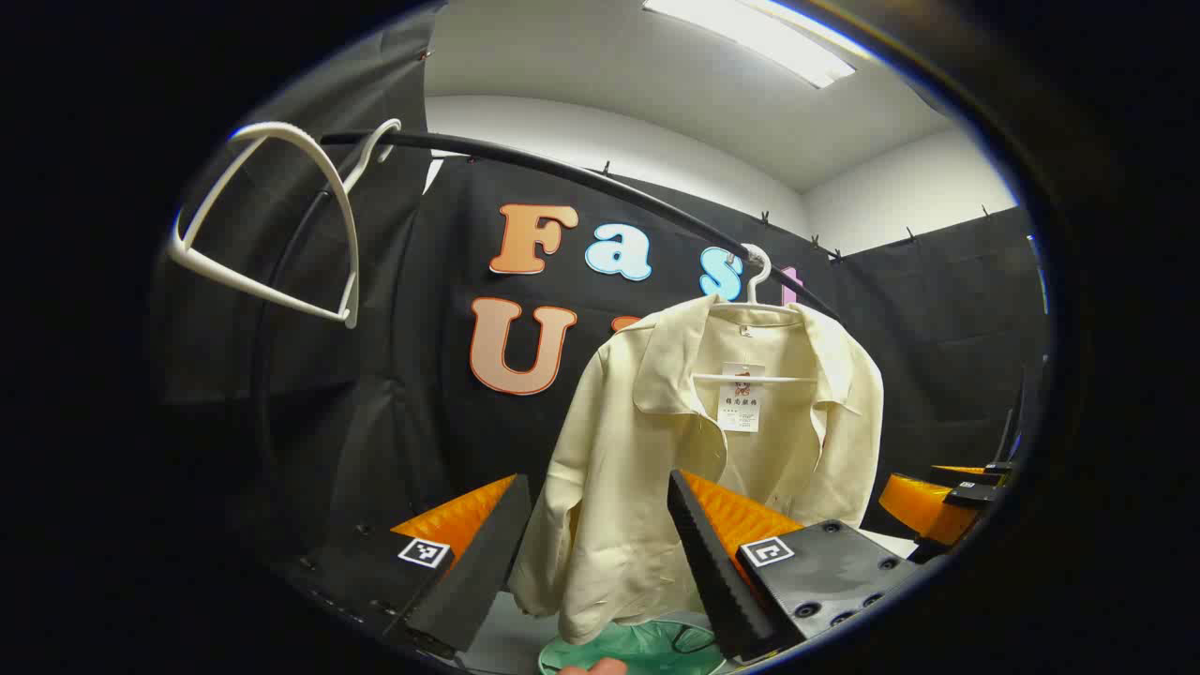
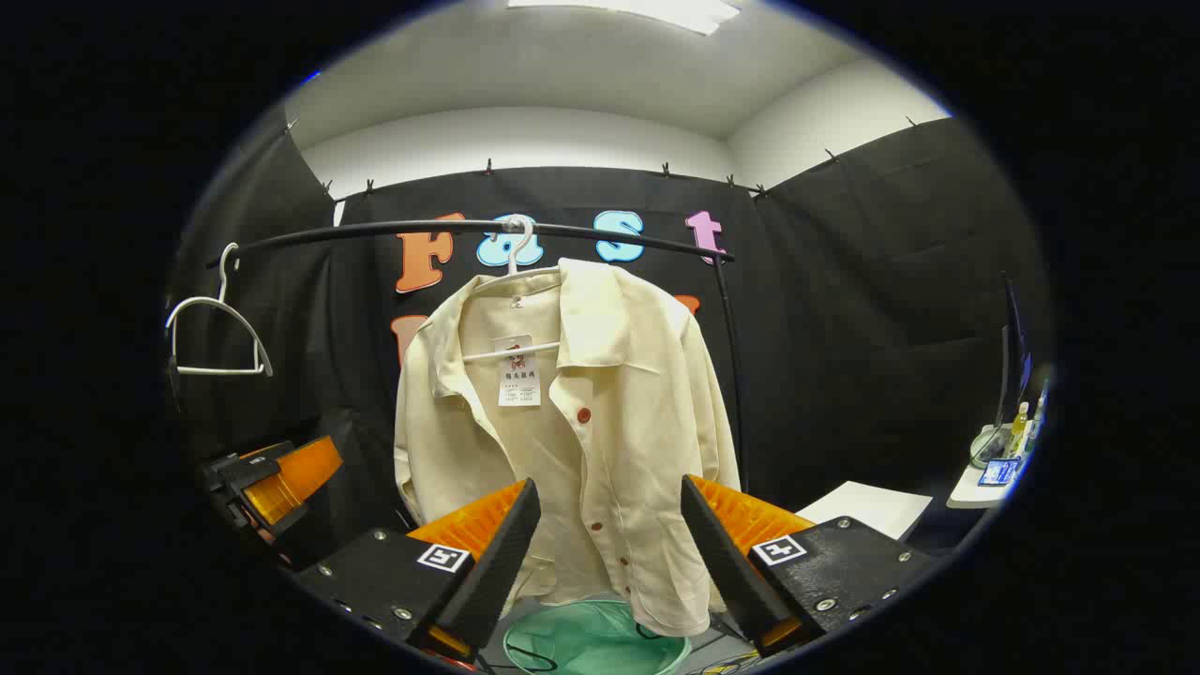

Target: Grasp the clothes on the hanger with both hands and then place them into the laundry hamper below.

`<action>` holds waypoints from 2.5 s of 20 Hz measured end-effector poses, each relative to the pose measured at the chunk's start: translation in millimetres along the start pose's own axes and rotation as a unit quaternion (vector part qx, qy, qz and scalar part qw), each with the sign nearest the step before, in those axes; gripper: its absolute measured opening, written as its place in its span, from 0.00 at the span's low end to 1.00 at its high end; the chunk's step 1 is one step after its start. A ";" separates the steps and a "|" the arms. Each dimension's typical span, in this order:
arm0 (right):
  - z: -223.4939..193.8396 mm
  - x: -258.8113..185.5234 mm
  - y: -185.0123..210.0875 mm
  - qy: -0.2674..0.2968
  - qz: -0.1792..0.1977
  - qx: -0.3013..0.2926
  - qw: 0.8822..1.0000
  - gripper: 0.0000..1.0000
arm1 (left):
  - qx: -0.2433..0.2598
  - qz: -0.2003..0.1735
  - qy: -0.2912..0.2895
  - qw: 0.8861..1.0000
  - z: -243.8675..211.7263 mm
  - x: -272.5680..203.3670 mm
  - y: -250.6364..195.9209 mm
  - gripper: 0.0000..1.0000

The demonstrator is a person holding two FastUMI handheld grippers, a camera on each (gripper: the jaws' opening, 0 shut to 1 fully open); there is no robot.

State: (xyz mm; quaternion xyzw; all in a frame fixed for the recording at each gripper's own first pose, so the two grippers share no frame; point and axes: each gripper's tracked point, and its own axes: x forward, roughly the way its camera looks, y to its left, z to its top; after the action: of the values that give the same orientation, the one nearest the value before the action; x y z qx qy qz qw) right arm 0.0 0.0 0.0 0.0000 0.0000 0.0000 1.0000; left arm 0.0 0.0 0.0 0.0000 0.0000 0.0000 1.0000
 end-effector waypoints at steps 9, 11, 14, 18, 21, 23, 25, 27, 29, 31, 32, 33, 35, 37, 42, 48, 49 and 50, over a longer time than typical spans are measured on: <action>-2.0 -7.3 -3.0 0.003 -0.006 -0.006 1.000 0.94 | -0.006 -0.021 -0.008 1.000 5.5 6.5 -10.1 0.97; -2.7 -8.0 -3.3 0.004 -0.007 -0.005 1.000 0.94 | -0.003 -0.024 -0.009 1.000 6.0 5.4 -11.6 0.97; -4.5 -6.9 -2.2 0.005 -0.008 -0.005 1.000 0.94 | -0.004 -0.025 -0.008 1.000 6.9 1.9 -9.1 0.97; -4.8 -6.7 5.1 0.007 -0.009 -0.010 1.000 0.94 | 0.002 -0.022 -0.008 1.000 7.0 -2.3 -0.3 0.97; -7.6 -4.9 12.0 0.006 -0.006 -0.013 1.000 0.94 | 0.002 -0.019 -0.005 1.000 5.1 -3.1 8.4 0.97; -0.2 3.6 17.7 -0.003 -0.005 -0.024 1.000 0.94 | 0.001 -0.016 -0.002 1.000 3.5 -2.8 13.8 0.97; 4.0 18.4 17.5 -0.007 -0.016 -0.041 0.999 0.94 | 0.002 -0.015 0.002 1.000 -2.7 -6.0 19.1 0.97; 7.6 40.5 25.5 -0.013 -0.020 -0.051 0.998 0.94 | 0.000 -0.017 0.013 1.000 -12.5 -12.3 24.5 0.97; 8.4 71.5 35.9 -0.015 -0.023 -0.055 0.998 0.94 | -0.005 -0.020 0.021 1.000 -18.2 -17.5 33.0 0.97; 4.9 101.4 43.5 -0.016 -0.029 -0.053 0.998 0.94 | -0.010 -0.024 0.025 0.999 -18.5 -20.4 42.6 0.96; 3.8 115.7 38.1 -0.020 -0.045 -0.056 0.997 0.94 | -0.011 -0.026 0.026 0.999 -18.5 -21.4 47.3 0.97; 2.0 130.2 30.8 -0.023 -0.067 -0.061 0.996 0.94 | -0.009 -0.027 0.026 0.999 -18.5 -22.1 51.4 0.97; -4.8 158.1 15.1 -0.025 -0.109 -0.062 0.992 0.95 | -0.002 -0.023 0.026 0.999 -17.0 -20.6 56.6 0.97; -16.2 182.9 -5.2 -0.018 -0.146 -0.065 0.987 0.95 | 0.007 -0.013 0.024 1.000 -15.3 -19.3 56.4 0.97; -21.0 196.9 -54.8 -0.024 -0.177 -0.053 0.983 0.93 | 0.014 0.013 0.012 1.000 -16.3 -7.4 31.1 0.97; -6.6 190.6 -81.7 -0.035 -0.082 -0.059 0.994 0.49 | 0.004 -0.023 -0.003 1.000 -23.6 15.8 -38.2 0.96; -3.1 186.6 -89.9 -0.038 -0.074 -0.059 0.995 0.39 | 0.000 -0.029 -0.006 1.000 -24.7 21.2 -49.4 0.96; 0.8 181.8 -94.9 -0.040 -0.064 -0.056 0.996 0.20 | -0.003 -0.035 -0.006 0.999 -26.1 28.5 -60.3 0.96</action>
State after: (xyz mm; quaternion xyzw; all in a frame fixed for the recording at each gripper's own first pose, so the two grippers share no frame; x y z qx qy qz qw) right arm 181.8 -94.9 0.8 -0.0562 -0.0396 -0.0639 0.9956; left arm 28.5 -60.3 -26.1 -0.0030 -0.0060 -0.0349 0.9994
